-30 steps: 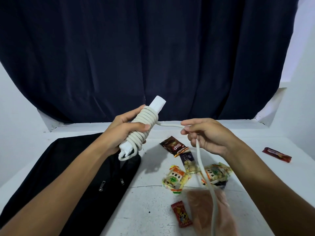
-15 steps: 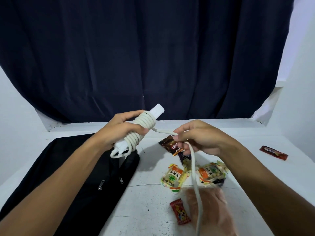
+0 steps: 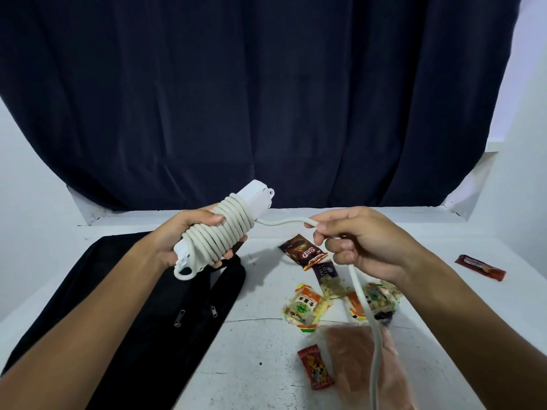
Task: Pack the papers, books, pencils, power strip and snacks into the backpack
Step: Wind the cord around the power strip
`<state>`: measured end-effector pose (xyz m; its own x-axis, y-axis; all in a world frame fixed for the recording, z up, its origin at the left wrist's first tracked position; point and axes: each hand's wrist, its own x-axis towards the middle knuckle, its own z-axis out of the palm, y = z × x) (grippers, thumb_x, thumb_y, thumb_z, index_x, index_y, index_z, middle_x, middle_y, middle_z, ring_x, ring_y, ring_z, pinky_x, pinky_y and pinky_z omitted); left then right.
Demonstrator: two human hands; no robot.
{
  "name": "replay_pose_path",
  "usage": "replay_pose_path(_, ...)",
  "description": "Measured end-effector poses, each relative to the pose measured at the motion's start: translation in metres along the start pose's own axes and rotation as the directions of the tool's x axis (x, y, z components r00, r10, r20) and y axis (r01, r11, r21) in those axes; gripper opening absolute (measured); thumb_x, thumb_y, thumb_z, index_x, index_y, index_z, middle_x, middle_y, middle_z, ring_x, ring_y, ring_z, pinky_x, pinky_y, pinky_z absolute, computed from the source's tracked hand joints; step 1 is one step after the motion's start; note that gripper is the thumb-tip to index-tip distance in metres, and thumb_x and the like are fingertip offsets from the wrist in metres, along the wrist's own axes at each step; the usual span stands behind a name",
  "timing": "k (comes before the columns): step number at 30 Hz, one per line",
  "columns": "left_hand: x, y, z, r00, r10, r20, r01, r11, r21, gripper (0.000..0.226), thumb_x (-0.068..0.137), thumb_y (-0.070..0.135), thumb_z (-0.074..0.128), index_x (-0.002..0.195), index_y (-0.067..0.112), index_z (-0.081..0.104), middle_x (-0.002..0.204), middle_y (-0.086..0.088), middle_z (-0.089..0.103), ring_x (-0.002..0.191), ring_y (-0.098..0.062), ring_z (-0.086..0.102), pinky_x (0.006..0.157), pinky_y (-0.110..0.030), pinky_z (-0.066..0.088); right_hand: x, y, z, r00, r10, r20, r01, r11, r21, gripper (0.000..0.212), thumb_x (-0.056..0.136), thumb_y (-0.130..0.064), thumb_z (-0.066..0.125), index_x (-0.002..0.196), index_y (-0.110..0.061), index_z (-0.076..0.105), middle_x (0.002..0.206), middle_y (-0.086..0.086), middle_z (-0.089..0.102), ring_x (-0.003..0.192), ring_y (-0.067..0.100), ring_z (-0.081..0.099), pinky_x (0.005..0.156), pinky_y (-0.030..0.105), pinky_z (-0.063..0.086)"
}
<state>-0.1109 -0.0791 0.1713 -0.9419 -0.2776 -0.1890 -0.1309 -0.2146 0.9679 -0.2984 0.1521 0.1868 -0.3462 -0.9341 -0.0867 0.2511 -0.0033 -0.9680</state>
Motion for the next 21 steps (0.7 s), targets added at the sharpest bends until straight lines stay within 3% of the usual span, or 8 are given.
replay_pose_path(4,0.002,0.003,0.008,0.998,0.003,-0.067,0.008,0.986,0.164,0.066,0.060,0.026,0.081,0.122,0.019,0.063,0.107,-0.025,0.061,0.072,-0.036,0.061,0.058,-0.036,0.052,-0.007,-0.004,0.017,0.994,0.046,0.095,-0.014,0.949,-0.316,0.025,0.089,0.009,0.055,0.113,0.007,0.059,0.067,0.010,0.058,0.042,0.006,0.040,0.043,0.021,0.046)
replay_pose_path(5,0.002,0.005,0.013,0.996,0.010,-0.087,0.009,0.977,0.215,0.063,0.062,0.024,0.079,0.123,0.023,0.063,0.104,-0.023,0.063,0.072,-0.037,0.061,0.057,-0.035,0.052,-0.008,-0.005,0.022,0.994,0.014,0.104,0.041,0.861,-0.508,0.022,0.090,0.007,0.054,0.110,0.007,0.061,0.067,0.008,0.058,0.043,0.006,0.042,0.045,0.022,0.047)
replay_pose_path(7,0.002,0.009,0.023,0.992,0.013,-0.126,0.028,0.947,0.320,0.057,0.067,0.015,0.076,0.120,0.030,0.066,0.098,-0.018,0.068,0.071,-0.036,0.063,0.053,-0.034,0.053,-0.006,-0.009,0.029,0.985,-0.133,0.107,0.160,0.504,-0.849,0.021,0.092,0.001,0.050,0.102,0.000,0.067,0.072,0.007,0.063,0.049,0.009,0.048,0.049,0.032,0.047)
replay_pose_path(8,0.002,0.011,0.028,0.991,0.007,-0.133,0.047,0.918,0.394,0.056,0.069,0.010,0.076,0.119,0.033,0.067,0.097,-0.014,0.071,0.071,-0.035,0.065,0.055,-0.034,0.055,-0.002,-0.011,0.030,0.969,-0.217,0.121,0.189,0.327,-0.926,0.023,0.092,-0.003,0.048,0.100,-0.007,0.070,0.077,0.007,0.066,0.054,0.011,0.053,0.054,0.036,0.050)
replay_pose_path(10,0.001,0.013,0.033,0.994,-0.012,-0.113,0.074,0.823,0.563,0.058,0.067,0.014,0.079,0.118,0.039,0.066,0.104,-0.006,0.073,0.083,-0.028,0.070,0.071,-0.037,0.058,0.007,-0.017,0.030,0.931,-0.331,0.156,0.230,0.196,-0.953,0.026,0.093,-0.006,0.049,0.101,-0.015,0.072,0.080,0.003,0.069,0.065,0.007,0.061,0.066,0.033,0.053)
replay_pose_path(13,-0.005,0.013,0.035,0.999,-0.026,-0.036,0.044,0.747,0.663,0.068,0.057,0.026,0.082,0.121,0.041,0.064,0.113,0.005,0.071,0.100,-0.017,0.068,0.088,-0.036,0.055,0.018,-0.028,0.023,0.898,-0.372,0.233,0.340,0.253,-0.906,0.022,0.094,-0.007,0.053,0.100,-0.015,0.072,0.078,-0.002,0.070,0.060,-0.010,0.055,0.056,0.008,0.041)
replay_pose_path(17,-0.014,0.010,0.035,0.995,-0.010,0.104,-0.057,0.781,0.622,0.072,0.060,0.024,0.079,0.128,0.035,0.061,0.121,0.005,0.068,0.110,-0.014,0.064,0.091,-0.030,0.053,0.039,-0.025,0.009,0.890,-0.380,0.251,0.437,0.557,-0.706,0.004,0.088,-0.003,0.064,0.088,-0.006,0.067,0.067,0.001,0.067,0.050,0.001,0.049,0.049,0.014,0.037)
replay_pose_path(21,-0.016,-0.004,0.034,0.953,-0.003,0.303,-0.094,0.947,0.307,0.086,0.065,0.007,0.071,0.145,0.007,0.038,0.109,-0.008,0.070,0.084,-0.019,0.071,0.067,-0.026,0.057,0.055,-0.013,0.003,0.935,-0.275,0.225,0.344,0.861,-0.374,0.002,0.084,0.000,0.065,0.083,0.000,0.065,0.052,-0.006,0.055,0.042,0.005,0.038,0.039,0.016,0.030)
